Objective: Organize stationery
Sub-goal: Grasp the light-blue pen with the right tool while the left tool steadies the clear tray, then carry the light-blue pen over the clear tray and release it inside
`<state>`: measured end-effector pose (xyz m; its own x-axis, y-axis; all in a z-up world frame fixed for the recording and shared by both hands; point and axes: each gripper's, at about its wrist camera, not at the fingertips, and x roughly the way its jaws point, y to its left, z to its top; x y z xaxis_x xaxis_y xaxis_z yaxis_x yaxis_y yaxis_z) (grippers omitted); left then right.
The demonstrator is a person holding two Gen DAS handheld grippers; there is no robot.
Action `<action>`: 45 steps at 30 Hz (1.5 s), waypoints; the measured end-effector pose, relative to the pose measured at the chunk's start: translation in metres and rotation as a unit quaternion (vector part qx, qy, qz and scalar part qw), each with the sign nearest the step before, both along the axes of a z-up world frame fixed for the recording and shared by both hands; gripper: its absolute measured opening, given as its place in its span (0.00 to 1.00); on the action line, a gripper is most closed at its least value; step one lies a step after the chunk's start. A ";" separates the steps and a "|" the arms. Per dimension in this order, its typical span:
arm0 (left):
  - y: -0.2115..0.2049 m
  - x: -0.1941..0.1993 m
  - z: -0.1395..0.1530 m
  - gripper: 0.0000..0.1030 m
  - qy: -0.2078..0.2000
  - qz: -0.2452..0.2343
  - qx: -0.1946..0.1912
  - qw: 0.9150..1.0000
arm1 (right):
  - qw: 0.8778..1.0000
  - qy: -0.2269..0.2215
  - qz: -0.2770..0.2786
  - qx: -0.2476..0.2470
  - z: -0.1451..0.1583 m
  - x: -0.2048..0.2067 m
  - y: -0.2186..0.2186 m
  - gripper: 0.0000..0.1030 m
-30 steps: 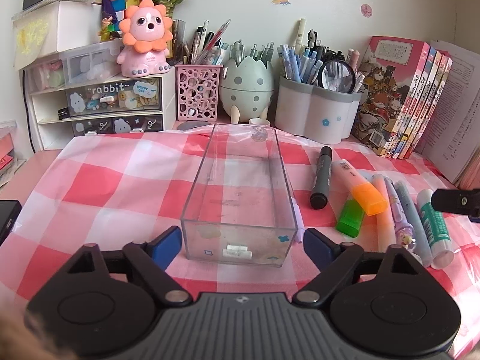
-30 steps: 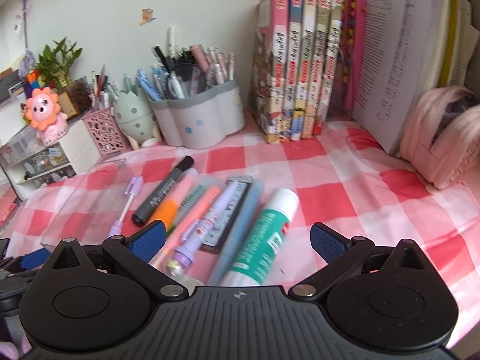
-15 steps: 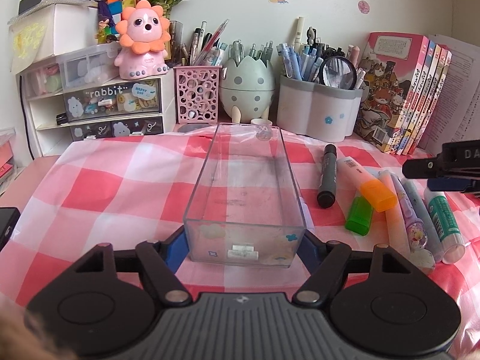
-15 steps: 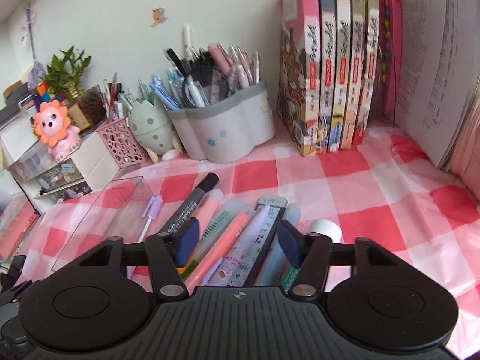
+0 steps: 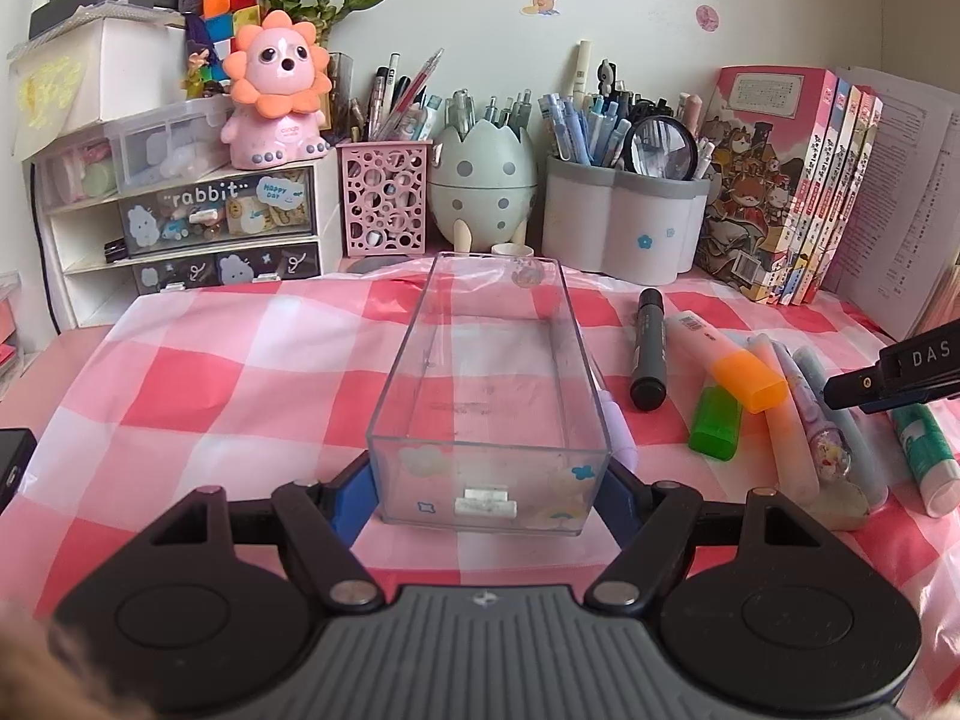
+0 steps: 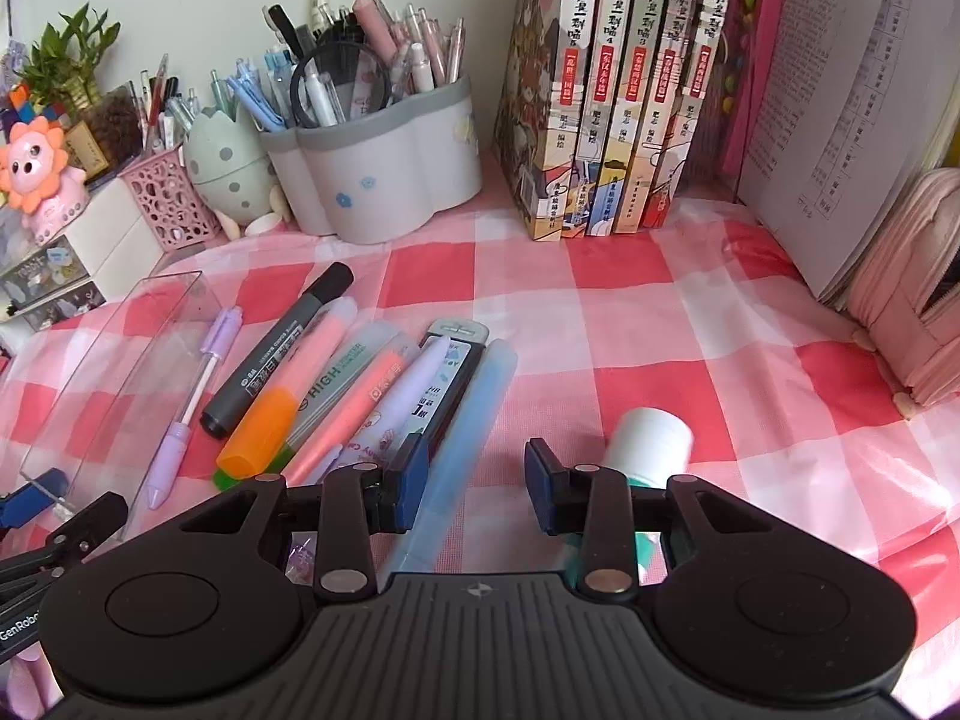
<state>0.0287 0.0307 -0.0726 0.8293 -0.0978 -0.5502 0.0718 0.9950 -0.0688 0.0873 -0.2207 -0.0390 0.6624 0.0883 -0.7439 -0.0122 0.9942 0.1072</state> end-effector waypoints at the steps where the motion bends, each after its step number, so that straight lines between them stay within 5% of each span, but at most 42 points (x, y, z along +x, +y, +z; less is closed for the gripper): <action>1: 0.000 0.000 0.000 0.47 0.000 -0.001 0.000 1.000 | 1.000 0.008 0.002 -0.002 0.000 0.003 0.001 0.36; 9: 0.002 0.000 0.000 0.47 -0.001 -0.009 -0.002 1.000 | 0.999 0.032 0.013 -0.014 -0.001 0.016 0.008 0.30; 11: 0.001 0.000 0.000 0.47 -0.001 -0.010 -0.002 1.000 | 0.999 0.040 0.017 -0.002 0.000 0.018 0.007 0.19; 19: 0.001 -0.005 0.000 0.47 -0.003 -0.014 0.000 1.000 | 0.997 0.050 -0.011 0.060 0.000 0.020 -0.010 0.15; 45: 0.001 -0.006 0.000 0.47 -0.004 -0.015 -0.003 1.000 | 0.988 0.005 0.035 0.152 0.073 0.035 0.035 0.13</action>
